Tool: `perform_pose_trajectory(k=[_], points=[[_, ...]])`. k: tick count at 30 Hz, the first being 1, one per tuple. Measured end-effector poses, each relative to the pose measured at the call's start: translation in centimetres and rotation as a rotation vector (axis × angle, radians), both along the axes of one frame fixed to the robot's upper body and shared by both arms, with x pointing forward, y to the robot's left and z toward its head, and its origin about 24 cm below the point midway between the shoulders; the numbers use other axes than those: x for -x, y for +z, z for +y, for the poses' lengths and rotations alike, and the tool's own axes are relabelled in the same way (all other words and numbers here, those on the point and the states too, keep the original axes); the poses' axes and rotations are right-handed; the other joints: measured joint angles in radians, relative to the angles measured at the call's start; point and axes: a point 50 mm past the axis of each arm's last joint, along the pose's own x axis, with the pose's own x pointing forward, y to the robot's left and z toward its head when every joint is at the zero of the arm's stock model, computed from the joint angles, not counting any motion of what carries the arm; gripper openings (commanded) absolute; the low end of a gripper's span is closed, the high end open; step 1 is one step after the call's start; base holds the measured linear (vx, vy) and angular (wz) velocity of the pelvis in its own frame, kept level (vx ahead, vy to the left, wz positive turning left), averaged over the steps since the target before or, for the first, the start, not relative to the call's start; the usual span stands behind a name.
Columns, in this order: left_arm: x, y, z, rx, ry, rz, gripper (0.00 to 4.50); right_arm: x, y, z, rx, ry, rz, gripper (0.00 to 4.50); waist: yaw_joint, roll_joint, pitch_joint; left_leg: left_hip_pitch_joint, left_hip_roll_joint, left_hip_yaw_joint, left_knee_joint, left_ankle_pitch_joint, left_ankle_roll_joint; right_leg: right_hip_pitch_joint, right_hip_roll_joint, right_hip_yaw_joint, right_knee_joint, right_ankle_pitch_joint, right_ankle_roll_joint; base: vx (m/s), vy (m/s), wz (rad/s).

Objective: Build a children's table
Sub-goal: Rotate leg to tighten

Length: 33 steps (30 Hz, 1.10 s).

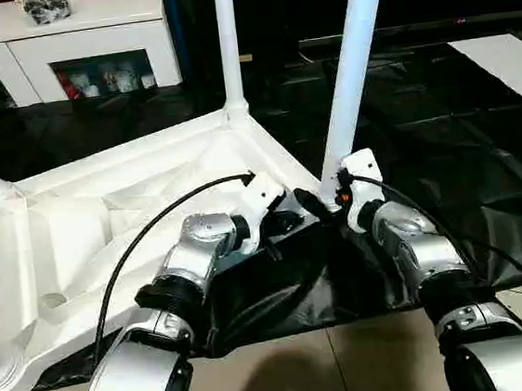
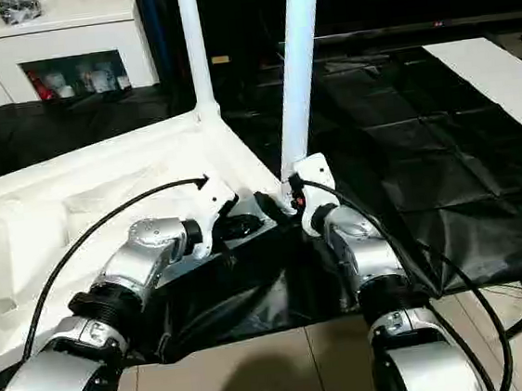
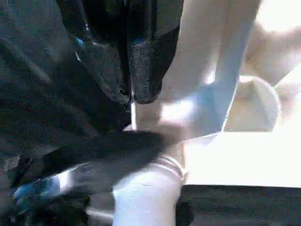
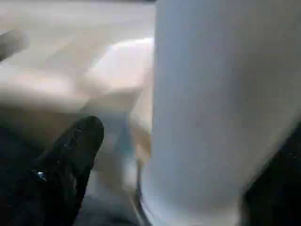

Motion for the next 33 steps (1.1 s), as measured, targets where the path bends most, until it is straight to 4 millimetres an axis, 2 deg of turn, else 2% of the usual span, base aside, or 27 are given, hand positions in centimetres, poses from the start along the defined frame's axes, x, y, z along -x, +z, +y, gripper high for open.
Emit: perform_pose_trajectory(k=[3, 6, 18, 22, 23, 27, 29, 33], points=[[0.5, 0.1, 1.3, 0.017, -0.08, 0.026, 0.0, 0.9, 0.1, -0.5, 0.019, 0.15, 0.011, 4.44, 0.008, -0.001, 0.0, -0.001, 0.001, 0.0, -0.003, 0.001, 0.002, -0.003, 0.001, -0.002, 0.001, -0.001, 0.001, 0.0, 0.0, 0.0], [0.7, 0.2, 1.2, 0.017, -0.106, 0.028, 0.0, 1.0, 0.0, -0.2, 0.025, 0.171, 0.013, 4.44, 0.02, 0.0, 0.001, -0.002, 0.001, 0.001, -0.003, 0.003, 0.005, -0.005, 0.0, -0.002, 0.001, -0.001, 0.0, 0.0, 0.0, 0.0], [0.8, 0.2, 1.5, 0.014, -0.119, 0.028, 0.0, 1.1, 0.0, -0.1, 0.017, 0.19, 0.018, 4.44, 0.025, -0.001, 0.001, -0.001, 0.001, 0.002, -0.002, 0.003, 0.005, -0.005, 0.0, -0.001, 0.002, -0.001, 0.0, 0.0, 0.0, 0.0], [0.9, 0.2, 1.5, 0.015, -0.124, 0.027, 0.0, 1.1, 0.0, -0.2, 0.009, 0.184, 0.023, 4.09, 0.025, -0.001, 0.001, -0.001, 0.001, 0.002, -0.002, 0.003, 0.005, -0.005, 0.0, -0.001, 0.002, -0.001, 0.0, 0.0, 0.0, 0.0], [0.9, 0.2, 1.5, 0.015, -0.125, 0.027, 0.0, 1.1, 0.0, -0.2, 0.008, 0.181, 0.025, 3.87, 0.026, -0.001, 0.001, -0.001, 0.001, 0.002, -0.002, 0.003, 0.005, -0.005, 0.0, -0.001, 0.002, -0.001, 0.0, 0.0, 0.0, 0.0], [1.0, 0.2, 1.6, 0.014, -0.129, 0.027, 0.0, 1.0, 0.0, -0.3, 0.006, 0.175, 0.028, 3.67, 0.027, -0.001, 0.001, -0.001, 0.001, 0.002, -0.002, 0.003, 0.005, -0.005, 0.0, -0.001, 0.002, -0.001, 0.0, 0.0, 0.0, 0.0], [1.0, 0.2, 1.6, 0.013, -0.128, 0.025, 0.0, 1.0, -0.1, -0.3, 0.006, 0.167, 0.027, 3.34, 0.027, -0.001, 0.001, -0.001, 0.001, 0.002, -0.002, 0.003, 0.005, -0.005, 0.0, -0.001, 0.002, -0.001, 0.0, 0.0, 0.0, 0.0], [1.0, 0.1, 1.7, 0.012, -0.117, 0.024, 0.0, 0.9, -0.2, 0.0, 0.013, 0.13, 0.019, 3.14, 0.024, -0.001, 0.001, 0.0, 0.001, 0.002, -0.001, 0.003, 0.005, -0.005, 0.0, -0.001, 0.003, -0.001, 0.0, 0.0, 0.0, 0.0]])
